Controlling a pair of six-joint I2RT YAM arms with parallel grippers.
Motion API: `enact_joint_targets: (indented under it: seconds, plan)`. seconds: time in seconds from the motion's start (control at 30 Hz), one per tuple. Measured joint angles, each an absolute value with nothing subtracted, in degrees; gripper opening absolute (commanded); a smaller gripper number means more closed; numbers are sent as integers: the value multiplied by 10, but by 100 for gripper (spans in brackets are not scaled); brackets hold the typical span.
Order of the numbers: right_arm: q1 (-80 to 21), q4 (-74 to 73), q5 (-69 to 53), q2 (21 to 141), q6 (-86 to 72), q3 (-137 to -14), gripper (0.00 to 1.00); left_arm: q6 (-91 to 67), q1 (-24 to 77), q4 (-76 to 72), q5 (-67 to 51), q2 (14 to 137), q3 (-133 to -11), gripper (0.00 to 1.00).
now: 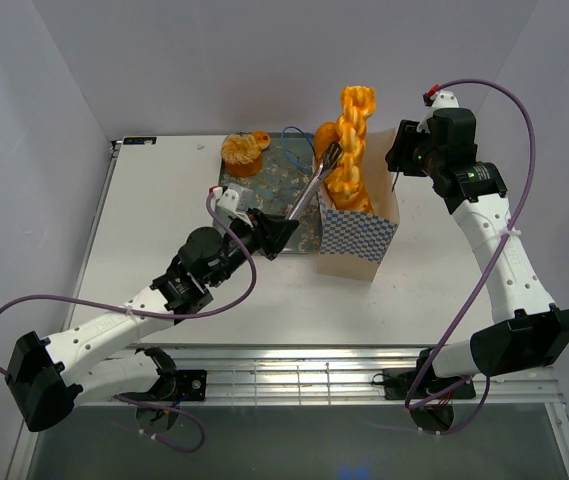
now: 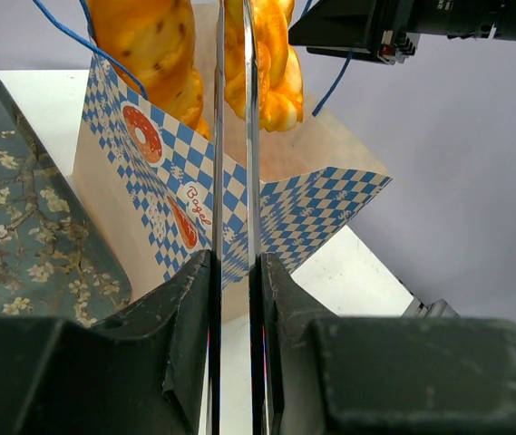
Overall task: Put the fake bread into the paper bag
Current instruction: Place the fake bread in the paper bag.
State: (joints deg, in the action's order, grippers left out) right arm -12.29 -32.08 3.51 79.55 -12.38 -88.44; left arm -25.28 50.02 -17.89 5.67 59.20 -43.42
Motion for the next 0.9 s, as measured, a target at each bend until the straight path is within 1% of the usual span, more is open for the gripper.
enact_joint_targets:
  seconds: [0.13, 0.2, 0.3, 0.33, 0.37, 0.47, 0.83, 0.9]
  plan:
    - [-123, -321, 39, 795, -120, -884, 54, -253, 504, -186, 60, 599, -427, 9]
    - [-123, -321, 40, 795, -118, -884, 54, -253, 507, -188, 61, 599, -420, 10]
    - [-123, -321, 40, 795, -117, -884, 54, -253, 509, -189, 62, 595, -405, 19]
    - [-123, -321, 40, 795, -117, -884, 54, -253, 509, -190, 62, 593, -400, 23]
    - [-123, -321, 40, 795, -117, -884, 54, -254, 509, -189, 62, 592, -397, 30]
    - [-123, -321, 40, 795, -117, -884, 54, -254, 510, -190, 60, 586, -389, 35]
    - [-123, -320, 39, 795, -117, -883, 54, -256, 511, -194, 39, 568, -370, 45]
    - [-123, -320, 39, 795, -117, -883, 54, -255, 511, -198, 36, 568, -370, 45]
